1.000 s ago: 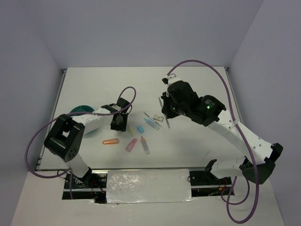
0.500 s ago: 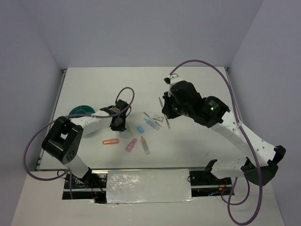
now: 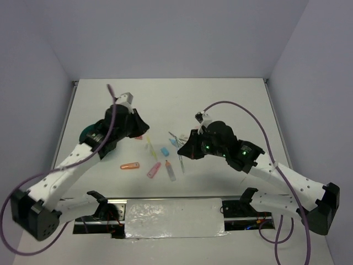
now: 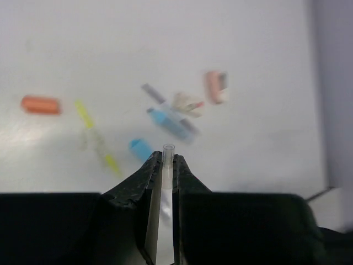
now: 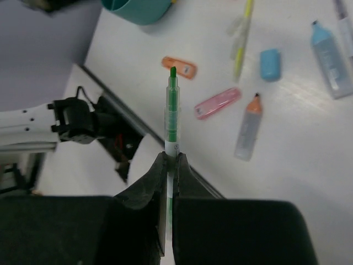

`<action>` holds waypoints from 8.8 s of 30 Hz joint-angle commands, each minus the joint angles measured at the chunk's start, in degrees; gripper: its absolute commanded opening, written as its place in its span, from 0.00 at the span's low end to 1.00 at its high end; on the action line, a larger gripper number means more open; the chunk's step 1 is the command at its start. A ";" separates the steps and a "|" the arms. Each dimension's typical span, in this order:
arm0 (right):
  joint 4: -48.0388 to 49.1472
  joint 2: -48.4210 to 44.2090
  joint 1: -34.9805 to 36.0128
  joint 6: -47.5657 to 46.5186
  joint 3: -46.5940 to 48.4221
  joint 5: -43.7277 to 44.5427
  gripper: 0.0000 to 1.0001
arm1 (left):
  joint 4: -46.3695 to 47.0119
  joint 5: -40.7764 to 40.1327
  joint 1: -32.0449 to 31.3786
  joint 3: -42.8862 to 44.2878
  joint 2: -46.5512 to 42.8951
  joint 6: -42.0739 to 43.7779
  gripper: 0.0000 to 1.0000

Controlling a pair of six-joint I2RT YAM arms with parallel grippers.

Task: Sort the stationery into containers
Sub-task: Close the pen cap on the pen, then place the pen in the storage box, then pick up the pen from the center of the board.

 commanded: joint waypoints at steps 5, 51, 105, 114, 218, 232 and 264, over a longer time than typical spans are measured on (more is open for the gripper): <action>25.95 -5.48 1.61 8.34 -7.41 -10.68 0.00 | 20.89 10.23 -0.17 -2.60 -16.93 -12.17 0.00; 19.63 4.80 4.25 0.16 5.07 -6.20 0.00 | 31.54 20.35 -0.17 -5.16 -18.62 -15.43 0.00; 23.67 14.03 -3.92 -3.98 26.61 -2.60 0.00 | 25.39 29.58 -3.07 -14.21 -24.33 -12.35 0.00; 23.40 16.84 -4.63 -4.24 30.30 -3.30 0.00 | 24.86 26.51 -5.88 -14.74 -25.29 -13.41 0.00; 2.05 -13.39 -14.39 -12.68 -0.03 -9.19 1.00 | 9.75 -42.23 27.17 3.37 -0.86 11.20 0.07; 1.09 -8.92 -14.21 -14.17 4.81 -11.21 1.00 | 11.34 -39.33 27.52 -5.43 -4.02 7.78 0.72; -11.40 54.37 -8.58 -36.85 35.57 9.88 0.41 | -24.97 4.53 20.75 4.60 -17.30 8.65 0.99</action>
